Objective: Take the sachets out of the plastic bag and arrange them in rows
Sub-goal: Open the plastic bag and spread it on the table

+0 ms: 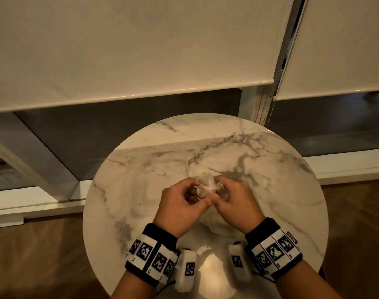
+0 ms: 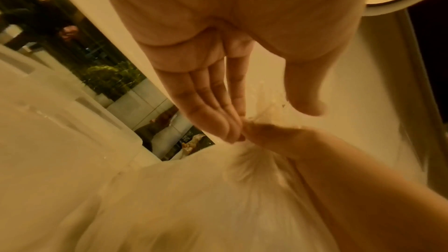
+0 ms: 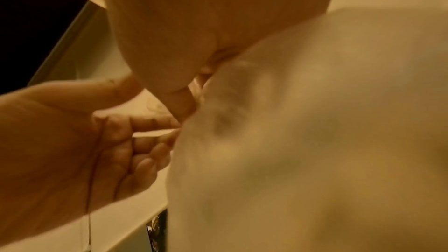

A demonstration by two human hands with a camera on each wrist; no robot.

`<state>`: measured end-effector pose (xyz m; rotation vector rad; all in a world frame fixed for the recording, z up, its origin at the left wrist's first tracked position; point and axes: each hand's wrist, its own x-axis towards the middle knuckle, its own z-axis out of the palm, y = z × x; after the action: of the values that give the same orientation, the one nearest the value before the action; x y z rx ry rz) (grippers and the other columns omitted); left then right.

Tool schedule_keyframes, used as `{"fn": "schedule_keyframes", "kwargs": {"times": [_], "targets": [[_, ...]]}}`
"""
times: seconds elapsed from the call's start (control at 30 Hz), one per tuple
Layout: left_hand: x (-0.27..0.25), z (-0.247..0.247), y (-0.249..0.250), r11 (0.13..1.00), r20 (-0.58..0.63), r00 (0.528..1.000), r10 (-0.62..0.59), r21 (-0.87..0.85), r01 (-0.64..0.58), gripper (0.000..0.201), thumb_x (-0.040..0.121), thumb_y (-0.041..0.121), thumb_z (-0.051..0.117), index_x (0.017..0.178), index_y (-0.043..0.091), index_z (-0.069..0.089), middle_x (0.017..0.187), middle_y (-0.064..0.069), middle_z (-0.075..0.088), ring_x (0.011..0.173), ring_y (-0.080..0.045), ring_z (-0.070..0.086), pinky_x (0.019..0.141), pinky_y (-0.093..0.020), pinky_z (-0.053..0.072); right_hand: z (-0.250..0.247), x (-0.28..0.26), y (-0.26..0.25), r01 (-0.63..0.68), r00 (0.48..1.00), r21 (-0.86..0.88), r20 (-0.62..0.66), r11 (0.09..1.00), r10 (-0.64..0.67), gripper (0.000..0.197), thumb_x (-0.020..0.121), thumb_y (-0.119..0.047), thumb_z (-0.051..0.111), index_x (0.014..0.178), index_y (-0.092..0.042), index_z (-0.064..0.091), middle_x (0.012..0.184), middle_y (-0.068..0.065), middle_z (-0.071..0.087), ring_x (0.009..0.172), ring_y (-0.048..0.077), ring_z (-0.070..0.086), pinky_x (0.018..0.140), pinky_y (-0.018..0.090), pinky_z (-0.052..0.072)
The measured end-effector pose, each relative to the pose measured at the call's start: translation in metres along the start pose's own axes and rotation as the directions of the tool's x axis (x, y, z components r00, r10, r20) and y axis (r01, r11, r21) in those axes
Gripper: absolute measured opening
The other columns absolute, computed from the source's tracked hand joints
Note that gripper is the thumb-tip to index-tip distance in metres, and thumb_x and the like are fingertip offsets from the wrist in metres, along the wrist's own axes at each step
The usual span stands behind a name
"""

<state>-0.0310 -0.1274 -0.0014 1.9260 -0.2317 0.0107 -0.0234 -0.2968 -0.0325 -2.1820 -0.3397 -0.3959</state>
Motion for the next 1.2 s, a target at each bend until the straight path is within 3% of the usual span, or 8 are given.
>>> {"fn": "schedule_keyframes", "kwargs": {"times": [0.07,0.2,0.4,0.6,0.7,0.8,0.97,1.2], "targets": [[0.0,0.001,0.003,0.997,0.001,0.999,0.051,0.054,-0.051,0.024,0.075,0.028,0.085,0.096,0.03,0.075,0.08,0.011,0.075,0.073,-0.007,0.071,0.071,-0.028,0.059,-0.001,-0.002,-0.004,0.032,0.999,-0.015,0.004,0.999,-0.032,0.004,0.083,-0.022,0.065,0.086,-0.023,0.062,0.07,-0.012,0.063,0.064,0.004,0.056,0.058,0.022,0.043],[0.003,0.0,-0.004,1.0,-0.137,0.991,0.005,-0.016,-0.007,0.019,0.091,0.007,0.067,0.083,0.022,0.075,0.071,0.005,0.074,0.064,-0.013,0.071,0.067,-0.035,0.06,0.003,-0.001,-0.005,0.052,0.996,0.038,0.065,0.998,-0.054,0.017,0.096,-0.039,0.058,0.095,-0.022,0.06,0.072,-0.005,0.064,0.064,0.012,0.06,0.06,0.039,0.047],[0.003,-0.01,-0.012,0.998,-0.118,0.991,-0.071,-0.009,0.07,0.02,0.097,0.014,0.06,0.081,0.013,0.072,0.066,-0.002,0.071,0.065,-0.016,0.069,0.065,-0.028,0.055,-0.003,0.002,-0.002,0.084,0.971,0.057,0.219,0.995,-0.094,0.01,0.098,-0.049,0.054,0.091,-0.042,0.054,0.066,-0.012,0.061,0.059,0.01,0.058,0.058,0.036,0.048],[0.006,-0.016,-0.02,0.994,-0.141,0.987,-0.08,0.064,0.09,0.024,0.099,0.021,0.056,0.08,0.015,0.07,0.064,-0.001,0.07,0.066,-0.016,0.068,0.071,-0.04,0.055,-0.004,0.002,0.001,0.044,0.973,-0.046,0.23,0.998,-0.032,0.018,0.094,-0.048,0.06,0.086,-0.032,0.057,0.059,-0.012,0.052,0.058,0.009,0.052,0.058,0.033,0.044],[0.002,-0.011,-0.012,0.997,-0.141,0.988,-0.056,-0.061,0.047,0.015,0.099,0.032,0.057,0.096,0.022,0.066,0.086,0.001,0.072,0.075,-0.016,0.07,0.063,-0.038,0.055,-0.001,0.0,-0.004,0.074,0.978,-0.178,0.205,0.981,-0.037,0.018,0.093,-0.042,0.054,0.085,-0.026,0.054,0.064,-0.005,0.059,0.06,0.014,0.055,0.056,0.037,0.042],[0.0,-0.004,-0.004,0.996,0.004,0.999,0.044,-0.073,-0.044,0.041,0.084,0.038,0.074,0.123,0.037,0.06,0.111,0.011,0.067,0.093,-0.009,0.068,0.068,-0.029,0.059,0.0,-0.003,-0.007,0.074,0.981,-0.252,0.194,0.965,-0.024,0.012,0.091,-0.035,0.048,0.085,-0.026,0.052,0.068,0.0,0.064,0.065,0.021,0.06,0.055,0.039,0.041],[0.008,-0.004,-0.009,0.994,-0.067,0.993,0.101,0.054,-0.097,0.019,0.087,0.008,0.073,0.085,0.026,0.078,0.074,0.006,0.074,0.064,-0.01,0.068,0.065,-0.027,0.058,-0.005,0.0,-0.007,0.105,0.978,-0.191,0.197,0.976,-0.066,0.026,0.098,-0.044,0.052,0.085,-0.024,0.063,0.067,-0.005,0.063,0.061,0.013,0.058,0.056,0.032,0.042],[0.017,-0.038,-0.017,0.999,-0.265,0.963,0.048,-0.003,-0.051,0.025,0.085,0.001,0.072,0.077,0.024,0.076,0.067,-0.001,0.072,0.056,-0.012,0.065,0.062,-0.027,0.056,-0.027,0.001,0.026,-0.007,0.998,-0.38,0.053,0.925,0.03,0.008,0.086,-0.019,0.07,0.093,-0.018,0.074,0.078,0.002,0.074,0.073,0.027,0.068,0.062,0.035,0.051]]}}
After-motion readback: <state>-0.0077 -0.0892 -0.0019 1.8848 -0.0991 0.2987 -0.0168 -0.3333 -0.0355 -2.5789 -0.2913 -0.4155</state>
